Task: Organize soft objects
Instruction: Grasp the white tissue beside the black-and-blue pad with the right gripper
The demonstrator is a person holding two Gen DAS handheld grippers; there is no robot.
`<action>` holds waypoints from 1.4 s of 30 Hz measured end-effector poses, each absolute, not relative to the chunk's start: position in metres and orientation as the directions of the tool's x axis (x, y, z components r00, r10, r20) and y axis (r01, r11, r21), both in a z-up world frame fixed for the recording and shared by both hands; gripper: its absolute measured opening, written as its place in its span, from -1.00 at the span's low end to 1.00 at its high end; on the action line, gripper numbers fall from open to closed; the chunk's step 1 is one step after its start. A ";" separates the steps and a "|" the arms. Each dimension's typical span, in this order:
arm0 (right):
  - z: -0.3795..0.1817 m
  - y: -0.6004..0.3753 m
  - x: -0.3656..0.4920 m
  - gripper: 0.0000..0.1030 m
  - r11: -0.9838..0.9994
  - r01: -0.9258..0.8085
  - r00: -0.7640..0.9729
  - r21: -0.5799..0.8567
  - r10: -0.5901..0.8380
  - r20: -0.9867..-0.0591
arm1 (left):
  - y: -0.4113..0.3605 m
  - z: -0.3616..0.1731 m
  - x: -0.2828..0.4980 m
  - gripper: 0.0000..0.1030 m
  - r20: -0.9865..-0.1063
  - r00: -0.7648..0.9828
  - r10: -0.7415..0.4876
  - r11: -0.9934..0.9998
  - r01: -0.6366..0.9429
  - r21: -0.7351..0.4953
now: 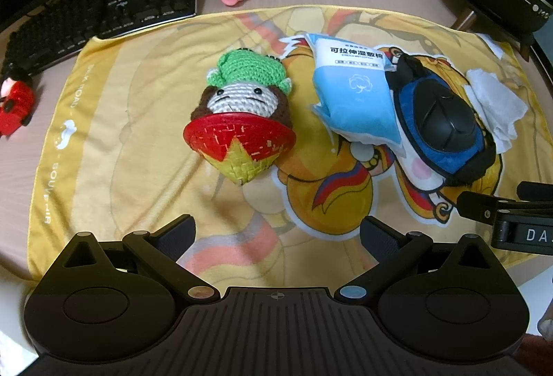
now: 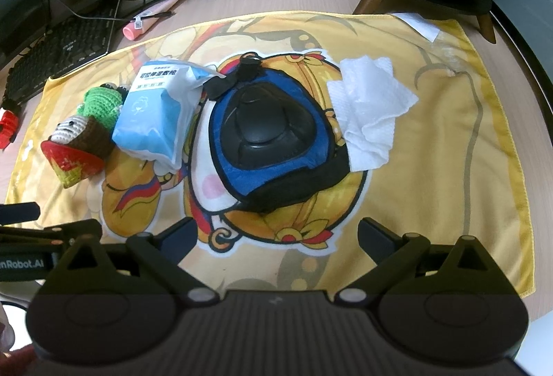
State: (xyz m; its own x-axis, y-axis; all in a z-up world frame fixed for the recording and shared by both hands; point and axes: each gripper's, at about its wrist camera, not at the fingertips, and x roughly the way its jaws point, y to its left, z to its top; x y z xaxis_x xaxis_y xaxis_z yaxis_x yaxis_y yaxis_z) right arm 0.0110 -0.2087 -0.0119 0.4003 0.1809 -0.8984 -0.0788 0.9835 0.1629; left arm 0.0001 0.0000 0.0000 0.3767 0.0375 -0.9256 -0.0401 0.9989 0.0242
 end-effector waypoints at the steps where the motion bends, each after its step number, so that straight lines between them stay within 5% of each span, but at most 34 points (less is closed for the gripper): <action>1: -0.012 -0.209 0.012 0.94 0.983 -0.078 0.399 0.163 0.181 -0.899 | 0.000 0.000 0.000 1.00 -0.925 0.377 0.037 0.999 -0.041 0.023; 20: 0.013 -0.229 0.023 0.94 0.971 -0.080 0.541 0.227 0.234 -0.808 | -0.008 0.010 0.014 1.00 -0.915 0.403 0.011 1.000 0.005 0.014; 26: 0.023 -0.248 0.023 0.94 0.970 -0.161 0.703 0.181 0.241 -0.669 | -0.008 0.021 0.007 1.00 -0.854 0.474 -0.216 0.976 0.079 -0.203; 29: 0.017 -0.264 0.037 0.93 0.986 -0.123 0.717 0.116 0.170 -0.676 | -0.021 0.030 0.006 1.00 -0.841 0.513 -0.172 0.984 0.134 -0.119; 30: 0.013 -0.270 0.043 0.87 0.989 -0.104 0.712 0.107 0.149 -0.686 | -0.026 0.033 0.006 1.00 -0.835 0.527 -0.155 0.984 0.154 -0.086; 32: 0.002 -0.278 0.057 0.37 0.995 -0.058 0.700 0.076 0.095 -0.708 | -0.038 0.037 0.009 1.00 -0.826 0.550 -0.125 0.981 0.192 -0.021; 34: -0.010 -0.283 0.072 0.17 0.994 -0.066 0.672 0.090 0.111 -0.732 | -0.051 0.037 0.015 1.00 -0.826 0.557 -0.085 0.974 0.222 0.050; 38: -0.033 -0.281 0.094 0.12 0.988 -0.099 0.619 0.118 0.154 -0.770 | -0.064 0.037 0.022 1.00 -0.839 0.535 -0.104 0.958 0.282 0.060; 42: -0.037 -0.267 0.098 -0.34 0.985 -0.141 0.595 0.097 0.163 -0.787 | -0.062 0.032 0.015 1.00 -0.842 0.519 -0.147 0.942 0.334 0.041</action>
State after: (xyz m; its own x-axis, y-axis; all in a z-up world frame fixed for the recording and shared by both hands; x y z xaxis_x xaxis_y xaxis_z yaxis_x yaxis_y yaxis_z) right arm 0.0976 -0.2675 -0.0367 0.5952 0.1632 -0.7868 -0.1414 0.9851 0.0974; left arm 0.0154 -0.0619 0.0324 0.5191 -0.1470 -0.8420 0.3337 0.9418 0.0413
